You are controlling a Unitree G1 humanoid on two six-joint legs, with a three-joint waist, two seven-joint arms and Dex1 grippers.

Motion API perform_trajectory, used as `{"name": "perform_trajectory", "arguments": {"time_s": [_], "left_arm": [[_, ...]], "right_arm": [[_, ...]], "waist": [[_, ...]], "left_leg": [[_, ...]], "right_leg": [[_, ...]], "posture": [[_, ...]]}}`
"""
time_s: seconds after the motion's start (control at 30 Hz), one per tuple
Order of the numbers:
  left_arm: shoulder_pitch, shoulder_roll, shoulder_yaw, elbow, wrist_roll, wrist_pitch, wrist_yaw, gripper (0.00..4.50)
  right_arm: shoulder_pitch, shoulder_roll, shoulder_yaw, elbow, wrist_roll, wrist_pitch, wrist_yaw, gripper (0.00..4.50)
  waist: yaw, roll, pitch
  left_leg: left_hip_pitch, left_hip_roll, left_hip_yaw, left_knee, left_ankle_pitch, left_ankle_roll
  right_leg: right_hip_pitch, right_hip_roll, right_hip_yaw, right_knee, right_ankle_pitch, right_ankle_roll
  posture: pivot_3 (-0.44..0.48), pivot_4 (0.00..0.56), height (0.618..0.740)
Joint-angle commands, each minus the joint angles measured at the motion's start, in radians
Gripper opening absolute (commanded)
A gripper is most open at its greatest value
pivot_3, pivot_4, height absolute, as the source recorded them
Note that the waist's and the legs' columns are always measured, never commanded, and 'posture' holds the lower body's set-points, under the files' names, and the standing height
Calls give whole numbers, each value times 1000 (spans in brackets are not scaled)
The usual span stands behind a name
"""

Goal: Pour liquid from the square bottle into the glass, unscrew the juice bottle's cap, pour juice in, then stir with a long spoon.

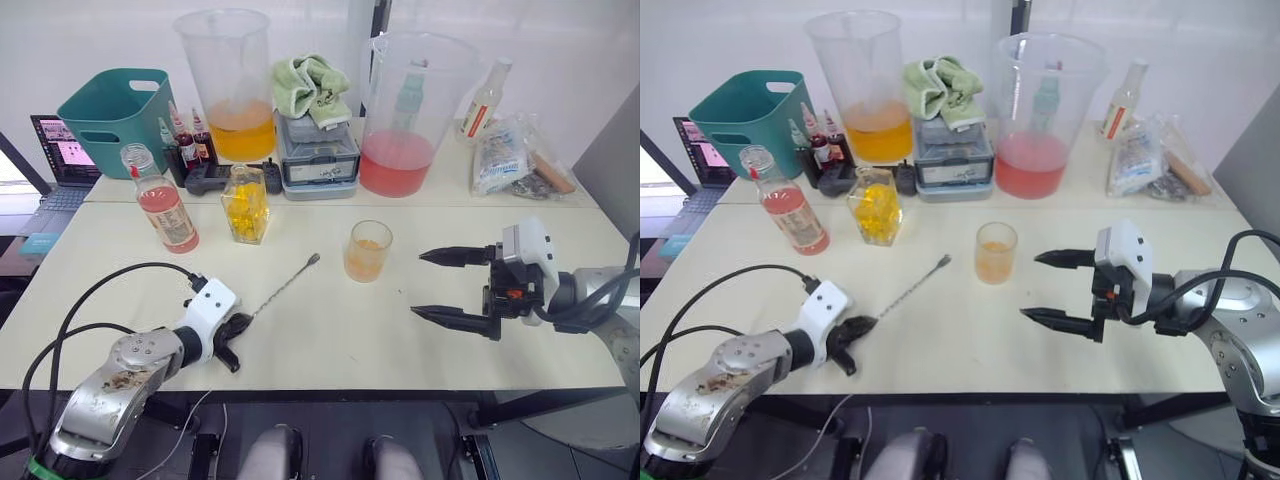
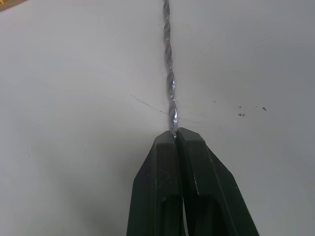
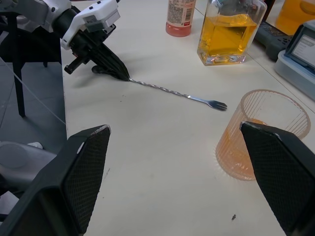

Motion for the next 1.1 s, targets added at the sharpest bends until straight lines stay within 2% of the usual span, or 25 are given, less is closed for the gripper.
{"name": "perform_trajectory", "arguments": {"time_s": [0.03,0.23,0.37,0.47,0.57,0.73,0.97,1.1], "left_arm": [[32,38,15,5,2,-64,-52,681],[26,36,51,26,-55,-5,-65,2582],[15,30,54,27,-75,34,-56,2582],[15,61,-7,53,-22,39,-44,2582],[15,64,-29,71,-11,54,-29,1807],[-5,30,-51,93,-9,67,-5,111],[-11,15,-25,63,-30,70,-8,47],[-36,-34,79,39,-90,13,-14,47]], "right_arm": [[-9,-1,-18,-24,3,-13,-9,4500],[3,-2,-22,-34,3,-10,-18,4500],[6,-1,-23,-37,4,-11,-22,4500],[5,-2,-21,-37,-1,-15,-24,4500],[3,-5,-22,-35,-3,-17,-21,4500],[0,-19,-25,-35,31,31,-16,4500],[-22,-29,-13,-24,46,68,-8,4500],[-65,-34,-2,5,114,146,16,4500]], "waist": [[-2,0,0],[-3,0,0],[-4,0,0],[-3,0,0],[-4,1,0],[-1,2,-1],[1,3,-2],[1,3,-2]], "left_leg": [[0,0,0,0,0,0],[0,0,0,0,0,1],[0,0,1,0,3,5],[0,0,1,0,4,6],[2,0,1,0,3,6],[3,0,1,0,2,3],[4,0,1,0,0,0],[3,0,1,0,0,0]], "right_leg": [[0,0,0,0,0,0],[0,3,0,0,2,3],[0,4,0,0,2,4],[0,4,0,0,2,4],[1,4,0,1,2,4],[1,4,0,1,2,4],[2,2,0,1,2,4],[2,2,0,1,2,4]], "posture": [[0,150,736],[0,150,736],[0,150,736],[0,150,736],[0,150,736],[0,150,736],[0,150,736],[0,150,736]]}}
